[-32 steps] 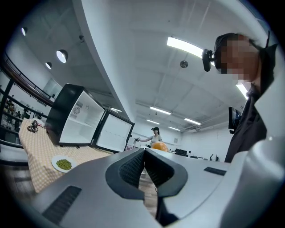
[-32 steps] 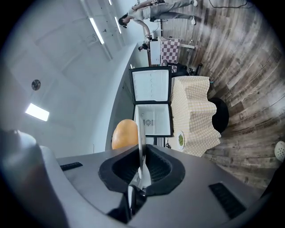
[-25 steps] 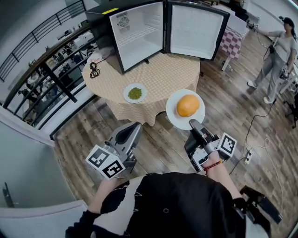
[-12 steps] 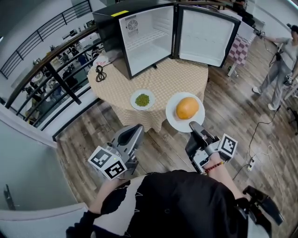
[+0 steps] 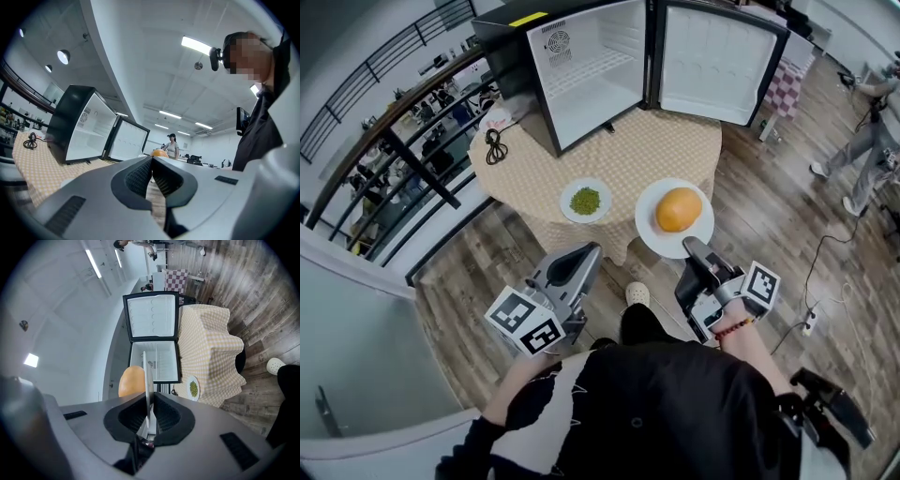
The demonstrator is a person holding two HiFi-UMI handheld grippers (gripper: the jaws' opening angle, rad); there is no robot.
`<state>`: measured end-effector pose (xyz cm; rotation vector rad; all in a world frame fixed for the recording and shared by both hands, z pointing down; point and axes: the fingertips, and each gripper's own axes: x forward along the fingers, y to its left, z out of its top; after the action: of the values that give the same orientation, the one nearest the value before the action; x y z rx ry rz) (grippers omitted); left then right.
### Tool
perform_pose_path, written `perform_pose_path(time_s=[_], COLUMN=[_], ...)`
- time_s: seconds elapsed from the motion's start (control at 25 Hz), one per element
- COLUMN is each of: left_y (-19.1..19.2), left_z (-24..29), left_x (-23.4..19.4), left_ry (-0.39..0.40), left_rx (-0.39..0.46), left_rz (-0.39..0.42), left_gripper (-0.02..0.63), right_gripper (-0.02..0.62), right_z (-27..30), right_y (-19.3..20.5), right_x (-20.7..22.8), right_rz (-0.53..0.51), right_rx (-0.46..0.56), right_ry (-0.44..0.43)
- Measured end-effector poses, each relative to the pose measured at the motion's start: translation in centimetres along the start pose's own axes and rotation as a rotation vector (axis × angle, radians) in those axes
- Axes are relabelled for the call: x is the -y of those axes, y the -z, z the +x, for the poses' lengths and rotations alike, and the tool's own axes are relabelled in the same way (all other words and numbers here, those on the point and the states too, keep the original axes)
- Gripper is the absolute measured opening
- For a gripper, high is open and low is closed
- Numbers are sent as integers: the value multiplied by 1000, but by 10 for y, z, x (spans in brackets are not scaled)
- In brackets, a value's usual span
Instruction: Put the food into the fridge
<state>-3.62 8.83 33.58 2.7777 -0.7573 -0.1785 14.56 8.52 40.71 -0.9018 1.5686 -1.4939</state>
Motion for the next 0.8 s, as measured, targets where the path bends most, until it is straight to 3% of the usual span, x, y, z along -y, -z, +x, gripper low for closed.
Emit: perform_pose_path(time_s=[0.16,0.8], left_y=[3,-42], left_z=[17,107], left_x=[-26,-136], left_ry=[8,-66], left_rx=[-42,25], left_rz=[29,35], left_gripper=[12,11], right_gripper=[29,29], right_z=[27,180], right_y=[-8,-98], right_x=[2,-5], right_rz=[0,4], right_rx=[-17,-100], right_ry=[10,24])
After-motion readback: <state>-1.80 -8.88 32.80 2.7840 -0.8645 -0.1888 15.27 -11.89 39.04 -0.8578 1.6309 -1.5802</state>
